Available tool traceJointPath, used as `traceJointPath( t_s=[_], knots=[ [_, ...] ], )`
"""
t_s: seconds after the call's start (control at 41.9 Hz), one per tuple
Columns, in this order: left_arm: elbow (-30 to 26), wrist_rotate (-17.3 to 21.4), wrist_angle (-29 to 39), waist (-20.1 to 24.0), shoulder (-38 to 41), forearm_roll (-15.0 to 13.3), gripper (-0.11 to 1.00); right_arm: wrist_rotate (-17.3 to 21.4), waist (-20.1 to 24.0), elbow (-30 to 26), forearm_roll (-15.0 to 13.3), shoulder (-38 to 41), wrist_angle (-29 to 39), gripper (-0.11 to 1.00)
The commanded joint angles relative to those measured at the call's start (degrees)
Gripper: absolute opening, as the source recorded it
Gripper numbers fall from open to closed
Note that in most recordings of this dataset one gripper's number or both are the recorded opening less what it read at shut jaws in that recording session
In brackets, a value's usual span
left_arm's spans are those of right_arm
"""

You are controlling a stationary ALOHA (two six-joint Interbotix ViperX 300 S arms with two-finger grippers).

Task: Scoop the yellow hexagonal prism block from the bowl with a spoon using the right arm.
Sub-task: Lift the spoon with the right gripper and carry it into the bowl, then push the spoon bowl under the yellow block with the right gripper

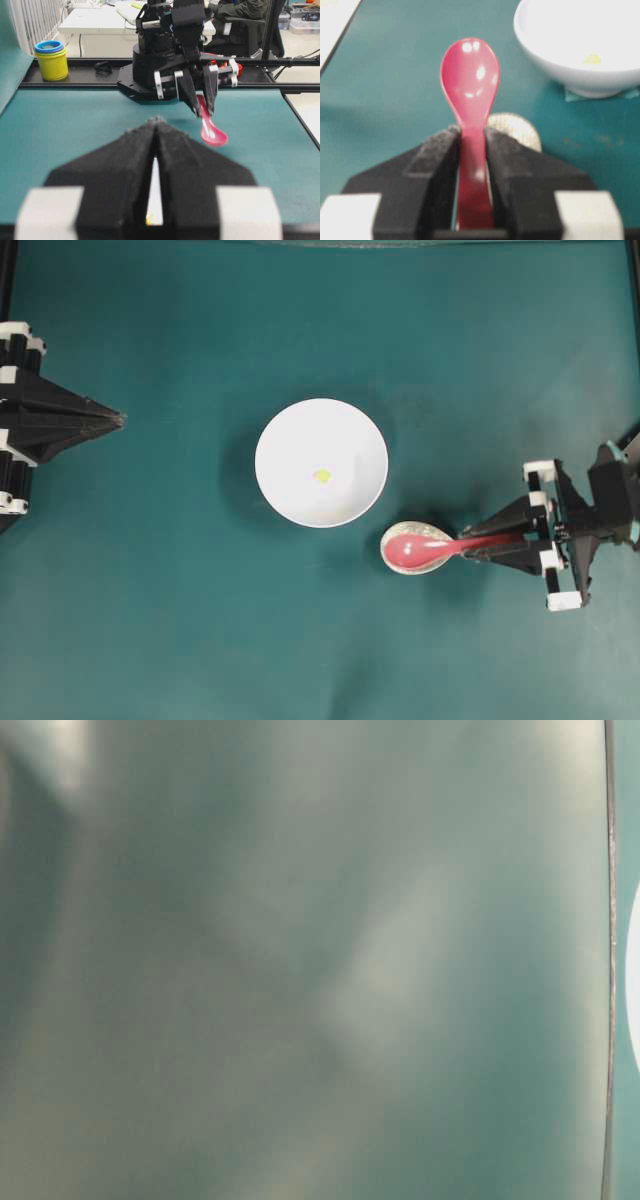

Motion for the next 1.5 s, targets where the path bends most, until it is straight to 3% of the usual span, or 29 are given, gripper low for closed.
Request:
traceJointPath(
  t_s=[0.0,0.286,0.501,0.716,1.05,1.36,1.479],
  knots=[
    [-1.3,0.0,-0.3,-0.1,0.5,0.2,-0.01,-1.4,-2.2,-1.9,0.1,-5.6,6.9,0.22],
    [-1.2,0.0,0.7,-0.1,0.5,0.2,-0.01,-8.2,-14.7,-11.9,0.0,-16.1,35.9,0.22],
    [-1.1,-0.3,3.7,0.0,0.5,0.2,-0.01,-10.2,-25.1,-21.4,-0.4,-15.8,56.6,0.22],
    [-1.1,0.1,4.7,-0.1,0.5,0.2,-0.01,-9.9,-32.1,-29.0,-1.1,-12.4,70.0,0.22],
    [-1.0,0.1,5.9,-0.1,0.5,0.2,-0.01,-9.5,-36.8,-39.9,-2.5,-3.2,86.8,0.22],
    [-0.8,0.0,6.1,-0.1,0.6,0.2,-0.01,-9.3,-37.3,-49.1,-4.9,4.3,96.9,0.22],
    [-0.7,-0.1,6.2,-0.1,0.5,0.2,-0.01,-7.5,-37.3,-51.9,-6.5,6.4,100.5,0.22]
  ],
)
